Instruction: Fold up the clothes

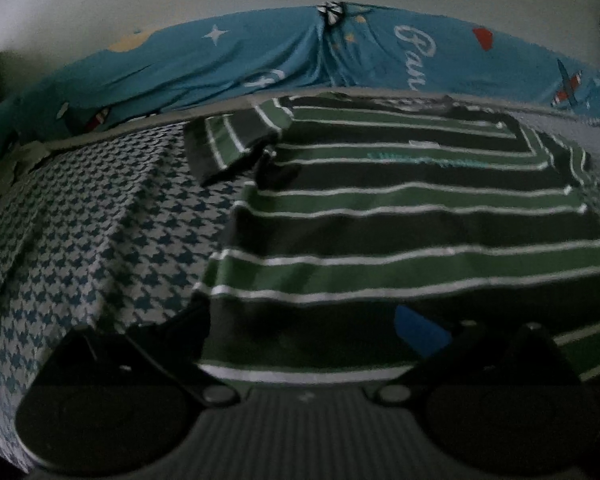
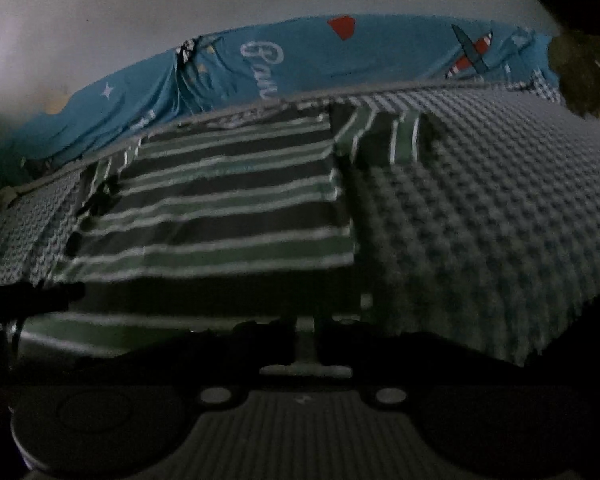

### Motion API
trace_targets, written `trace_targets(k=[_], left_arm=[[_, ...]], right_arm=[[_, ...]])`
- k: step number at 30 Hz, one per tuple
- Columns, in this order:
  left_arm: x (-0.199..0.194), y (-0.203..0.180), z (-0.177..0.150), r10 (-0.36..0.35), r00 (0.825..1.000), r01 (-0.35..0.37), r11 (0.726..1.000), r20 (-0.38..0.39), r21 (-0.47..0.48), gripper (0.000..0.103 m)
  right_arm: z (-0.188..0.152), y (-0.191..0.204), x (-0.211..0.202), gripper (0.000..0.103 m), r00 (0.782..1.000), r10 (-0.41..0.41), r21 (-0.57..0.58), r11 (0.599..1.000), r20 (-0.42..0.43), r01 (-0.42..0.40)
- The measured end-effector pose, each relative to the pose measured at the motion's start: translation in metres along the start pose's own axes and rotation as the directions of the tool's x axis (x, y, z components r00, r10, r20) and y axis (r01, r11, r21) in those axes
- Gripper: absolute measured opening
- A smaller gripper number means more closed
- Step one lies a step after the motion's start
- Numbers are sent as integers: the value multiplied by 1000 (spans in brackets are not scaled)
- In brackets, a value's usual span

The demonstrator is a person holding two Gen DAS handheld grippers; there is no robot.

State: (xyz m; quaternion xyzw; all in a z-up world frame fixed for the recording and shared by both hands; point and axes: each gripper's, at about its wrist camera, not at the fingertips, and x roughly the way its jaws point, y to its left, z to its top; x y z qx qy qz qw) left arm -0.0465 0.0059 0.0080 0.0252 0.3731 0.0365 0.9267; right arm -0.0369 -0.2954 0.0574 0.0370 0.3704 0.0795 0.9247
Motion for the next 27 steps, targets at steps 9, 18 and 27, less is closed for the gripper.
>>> trace_targets(k=[9, 18, 27], left_arm=[[9, -10, -4, -1, 1000, 2, 1000, -30, 19, 103], [11, -8, -8, -10, 1000, 10, 1000, -28, -9, 103], [10, -6, -8, -13, 999, 12, 1000, -38, -22, 103]], right_arm=[[33, -15, 27, 30, 1000, 10, -1, 1000, -23, -10], [48, -19, 56, 43, 995, 54, 21, 998, -84, -52], [27, 13, 69, 50, 992, 34, -113, 992, -118, -48]])
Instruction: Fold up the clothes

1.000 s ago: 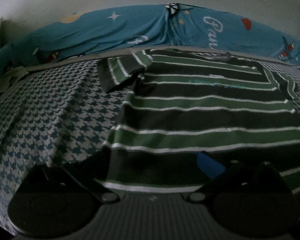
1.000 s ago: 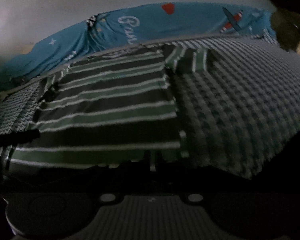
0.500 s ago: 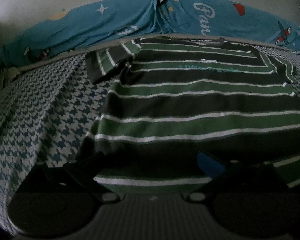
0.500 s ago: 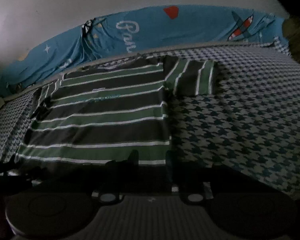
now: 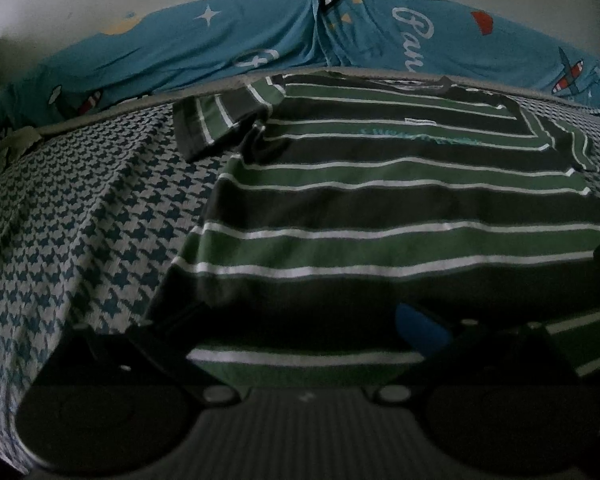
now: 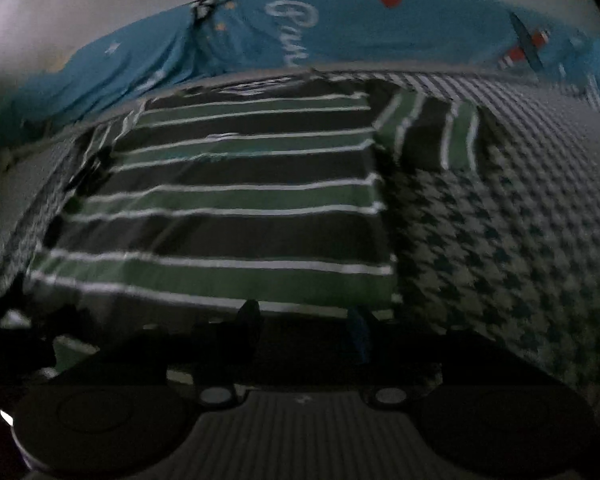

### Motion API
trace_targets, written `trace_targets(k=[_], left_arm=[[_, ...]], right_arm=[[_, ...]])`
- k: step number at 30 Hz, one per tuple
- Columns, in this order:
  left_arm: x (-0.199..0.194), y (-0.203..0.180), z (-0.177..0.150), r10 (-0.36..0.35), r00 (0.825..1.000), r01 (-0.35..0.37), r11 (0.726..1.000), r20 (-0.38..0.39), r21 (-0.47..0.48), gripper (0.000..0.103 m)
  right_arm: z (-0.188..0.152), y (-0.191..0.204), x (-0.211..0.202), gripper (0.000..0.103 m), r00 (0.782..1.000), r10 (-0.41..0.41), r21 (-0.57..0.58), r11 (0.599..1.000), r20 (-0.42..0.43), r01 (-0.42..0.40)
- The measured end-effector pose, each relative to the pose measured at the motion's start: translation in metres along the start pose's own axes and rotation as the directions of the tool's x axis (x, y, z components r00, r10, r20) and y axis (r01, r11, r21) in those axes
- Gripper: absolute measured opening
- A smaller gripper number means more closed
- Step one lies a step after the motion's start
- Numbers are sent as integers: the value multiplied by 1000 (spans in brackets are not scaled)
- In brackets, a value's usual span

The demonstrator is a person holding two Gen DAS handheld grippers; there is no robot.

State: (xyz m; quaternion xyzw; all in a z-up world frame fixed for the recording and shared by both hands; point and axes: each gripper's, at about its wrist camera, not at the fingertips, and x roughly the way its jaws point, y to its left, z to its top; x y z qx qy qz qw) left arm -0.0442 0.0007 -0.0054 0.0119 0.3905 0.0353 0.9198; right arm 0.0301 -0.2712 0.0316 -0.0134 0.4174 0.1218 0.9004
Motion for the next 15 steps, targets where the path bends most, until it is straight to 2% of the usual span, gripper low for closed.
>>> trace_targets(k=[8, 15], left_arm=[[-2, -1, -1, 12, 1000, -12, 1000, -3, -7, 103], [-3, 0, -1, 9, 1000, -9, 1000, -11, -19, 103]], right_arm=[[-2, 15, 9, 66, 999, -33, -39, 999, -13, 32], [-5, 24, 13, 67, 998, -70, -76, 995, -10, 69]])
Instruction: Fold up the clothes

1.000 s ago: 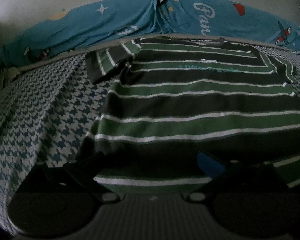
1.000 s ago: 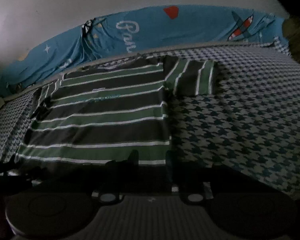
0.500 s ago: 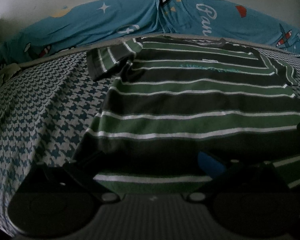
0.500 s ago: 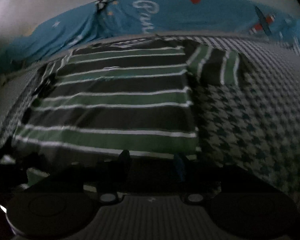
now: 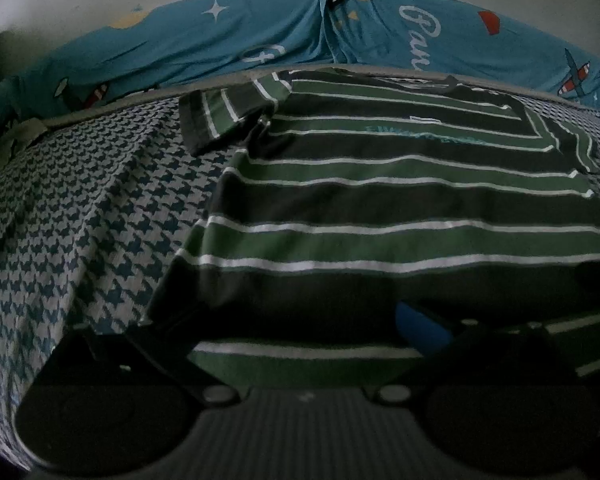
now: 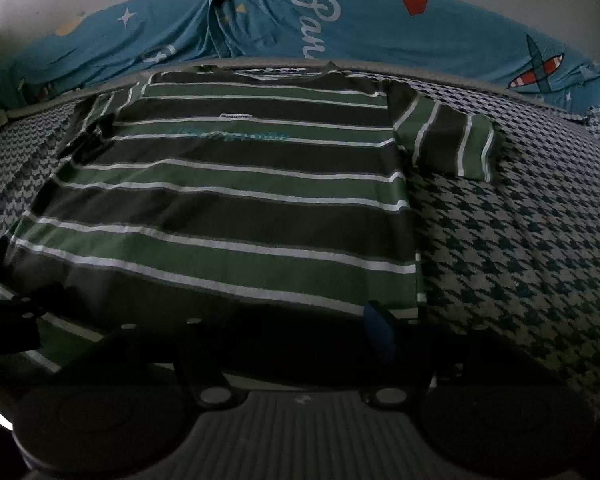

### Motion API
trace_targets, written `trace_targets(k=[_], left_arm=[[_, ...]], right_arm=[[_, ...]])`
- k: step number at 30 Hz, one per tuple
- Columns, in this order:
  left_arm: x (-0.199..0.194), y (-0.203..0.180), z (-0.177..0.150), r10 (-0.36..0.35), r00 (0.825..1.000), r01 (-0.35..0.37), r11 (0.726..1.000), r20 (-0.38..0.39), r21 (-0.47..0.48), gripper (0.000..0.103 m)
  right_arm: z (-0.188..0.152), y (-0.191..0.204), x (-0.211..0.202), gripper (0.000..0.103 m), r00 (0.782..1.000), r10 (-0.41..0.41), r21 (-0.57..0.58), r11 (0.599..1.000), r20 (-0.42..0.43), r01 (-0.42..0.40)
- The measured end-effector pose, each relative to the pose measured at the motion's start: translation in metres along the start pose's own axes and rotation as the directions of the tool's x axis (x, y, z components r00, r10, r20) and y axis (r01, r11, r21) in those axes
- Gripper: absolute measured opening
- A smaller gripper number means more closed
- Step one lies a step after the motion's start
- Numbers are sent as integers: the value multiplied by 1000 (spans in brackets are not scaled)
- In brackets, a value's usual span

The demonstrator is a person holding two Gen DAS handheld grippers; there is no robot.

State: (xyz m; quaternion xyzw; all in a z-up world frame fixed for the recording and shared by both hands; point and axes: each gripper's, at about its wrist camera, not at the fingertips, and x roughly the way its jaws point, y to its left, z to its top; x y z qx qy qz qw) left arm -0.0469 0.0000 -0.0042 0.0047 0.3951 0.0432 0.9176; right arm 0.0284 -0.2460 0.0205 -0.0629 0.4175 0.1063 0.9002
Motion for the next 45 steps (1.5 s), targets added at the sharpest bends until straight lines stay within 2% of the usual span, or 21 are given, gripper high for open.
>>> trace_targets(k=[20, 45], left_arm=[[-2, -3, -2, 16, 1000, -16, 1000, 10, -5, 103], [-5, -5, -1, 27, 1000, -27, 1000, 2, -8, 103]], right_arm=[[-2, 2, -3, 73, 1000, 7, 7, 1000, 0, -7], [-3, -1, -5, 74, 999, 34, 11, 999, -10, -34]])
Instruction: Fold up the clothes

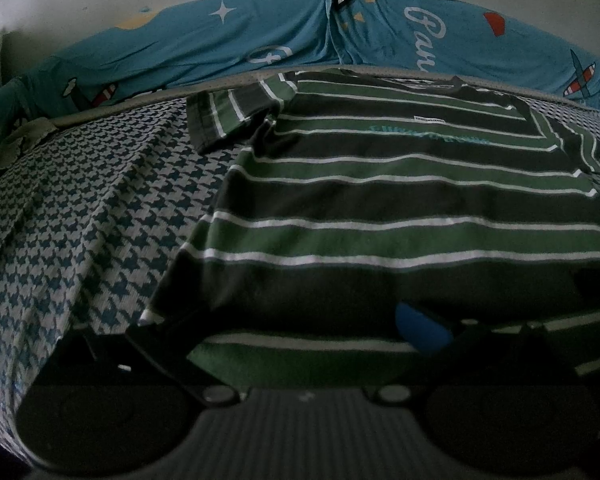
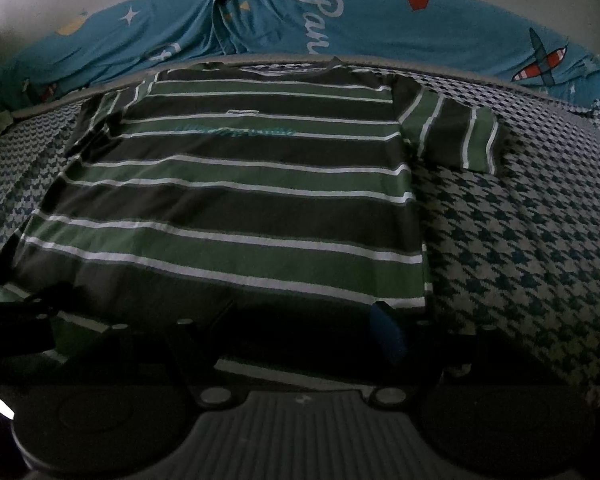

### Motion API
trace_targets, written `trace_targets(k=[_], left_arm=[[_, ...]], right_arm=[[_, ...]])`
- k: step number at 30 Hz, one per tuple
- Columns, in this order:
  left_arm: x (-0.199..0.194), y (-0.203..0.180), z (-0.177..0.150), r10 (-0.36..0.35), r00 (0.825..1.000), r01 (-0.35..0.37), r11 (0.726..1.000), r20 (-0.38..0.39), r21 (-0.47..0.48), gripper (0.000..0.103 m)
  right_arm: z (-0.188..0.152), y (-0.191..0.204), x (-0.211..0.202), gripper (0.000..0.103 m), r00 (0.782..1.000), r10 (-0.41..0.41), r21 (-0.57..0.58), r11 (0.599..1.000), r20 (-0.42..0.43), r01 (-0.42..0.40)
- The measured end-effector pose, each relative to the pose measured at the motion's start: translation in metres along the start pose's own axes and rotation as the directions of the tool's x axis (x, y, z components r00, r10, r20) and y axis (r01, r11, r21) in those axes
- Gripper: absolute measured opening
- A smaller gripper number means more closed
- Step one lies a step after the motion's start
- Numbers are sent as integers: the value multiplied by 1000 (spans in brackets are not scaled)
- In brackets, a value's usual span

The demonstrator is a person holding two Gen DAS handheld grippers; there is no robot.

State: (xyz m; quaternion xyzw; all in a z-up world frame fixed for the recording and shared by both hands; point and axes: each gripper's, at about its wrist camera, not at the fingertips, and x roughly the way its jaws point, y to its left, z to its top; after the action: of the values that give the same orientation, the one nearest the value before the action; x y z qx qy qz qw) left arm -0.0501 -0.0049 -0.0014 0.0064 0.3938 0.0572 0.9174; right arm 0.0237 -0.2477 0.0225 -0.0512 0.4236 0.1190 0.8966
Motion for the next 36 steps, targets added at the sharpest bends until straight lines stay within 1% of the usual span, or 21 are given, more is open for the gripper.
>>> trace_targets(k=[11, 18, 36], left_arm=[[-5, -3, -5, 14, 1000, -14, 1000, 8, 2, 103], [-8, -2, -8, 10, 1000, -10, 1000, 10, 9, 103], [-20, -2, -18, 17, 1000, -16, 1000, -5, 12, 103]], right_arm=[[-2, -3, -5, 78, 999, 36, 31, 999, -17, -35], [-7, 2, -5, 84, 999, 33, -31, 999, -34, -34], [-20, -4, -12, 90, 998, 37, -55, 998, -40, -39]])
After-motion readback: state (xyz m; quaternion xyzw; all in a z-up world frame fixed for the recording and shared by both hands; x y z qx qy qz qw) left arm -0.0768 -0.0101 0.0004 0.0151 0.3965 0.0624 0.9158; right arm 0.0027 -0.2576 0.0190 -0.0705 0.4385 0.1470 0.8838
